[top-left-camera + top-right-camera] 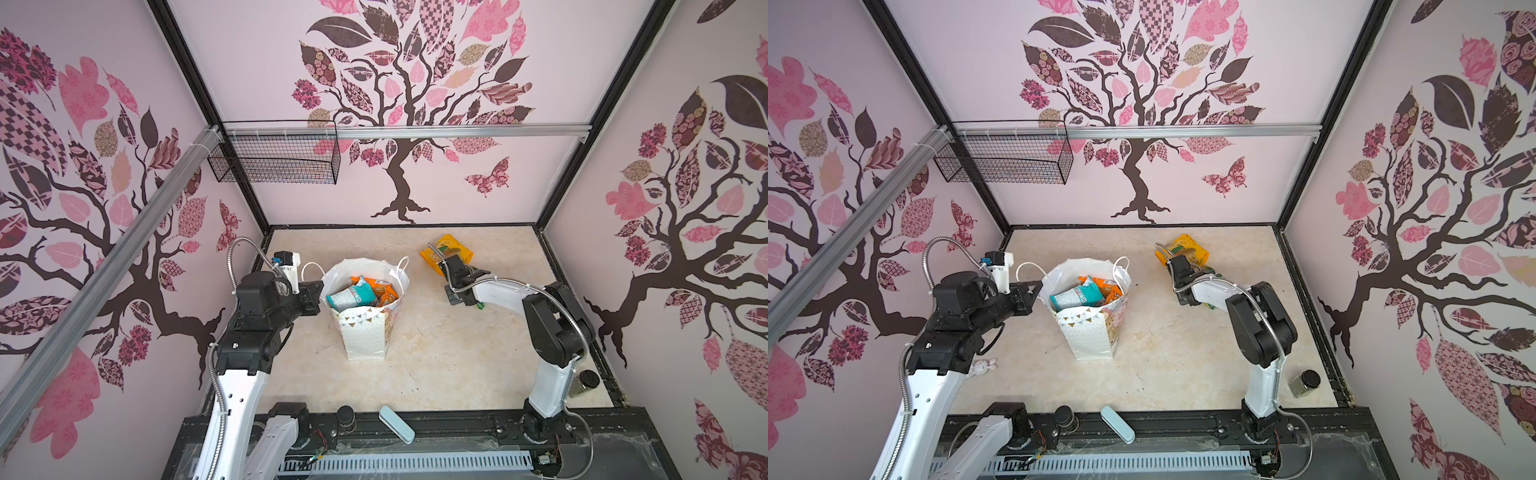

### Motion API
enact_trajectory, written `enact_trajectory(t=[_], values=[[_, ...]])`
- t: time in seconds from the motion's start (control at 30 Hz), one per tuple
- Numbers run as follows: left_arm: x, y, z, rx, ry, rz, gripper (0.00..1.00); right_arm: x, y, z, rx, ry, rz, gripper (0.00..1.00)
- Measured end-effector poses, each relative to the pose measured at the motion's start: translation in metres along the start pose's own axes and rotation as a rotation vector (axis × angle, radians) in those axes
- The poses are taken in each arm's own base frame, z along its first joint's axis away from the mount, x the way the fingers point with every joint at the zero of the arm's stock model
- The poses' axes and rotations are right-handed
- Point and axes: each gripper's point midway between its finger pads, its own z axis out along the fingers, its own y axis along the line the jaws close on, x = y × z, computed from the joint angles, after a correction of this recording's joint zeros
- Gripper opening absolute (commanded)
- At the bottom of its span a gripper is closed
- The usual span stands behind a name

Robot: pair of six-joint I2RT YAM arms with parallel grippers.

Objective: Place the snacks into the paper bag
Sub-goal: 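Close the right gripper on the green packet edge and lift it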

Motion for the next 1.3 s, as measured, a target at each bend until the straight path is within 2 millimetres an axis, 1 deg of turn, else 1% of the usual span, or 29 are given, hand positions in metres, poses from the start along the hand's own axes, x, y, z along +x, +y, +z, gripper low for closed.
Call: enact_trajectory(t=[0.1,0.3,0.57,0.67,0.87,1.17,1.3], values=[[0.0,0.0,0.0,-0.003,-0.002,0.001,0.03,0.001,-0.003,-0.007,-0.043,0.0,0.042,0.0],[0.0,0.002,-0.001,-0.016,-0.004,0.0,0.03,-0.006,-0.008,-0.021,-0.11,-0.025,0.109,0.0],[0.0,0.003,-0.001,-0.019,-0.004,0.0,0.03,-0.014,-0.001,-0.039,-0.196,-0.054,0.156,0.0],[0.0,0.004,-0.001,-0.022,-0.004,0.001,0.03,-0.021,-0.002,-0.052,-0.224,-0.083,0.174,0.0],[0.0,0.004,-0.001,-0.022,-0.005,0.001,0.03,-0.036,-0.011,-0.08,-0.254,-0.156,0.215,0.0],[0.0,0.003,-0.002,-0.022,-0.006,0.001,0.03,-0.038,-0.013,-0.1,-0.312,-0.186,0.249,0.0],[0.0,0.003,-0.002,-0.022,-0.006,0.002,0.03,-0.043,-0.015,-0.114,-0.34,-0.218,0.264,0.0]])
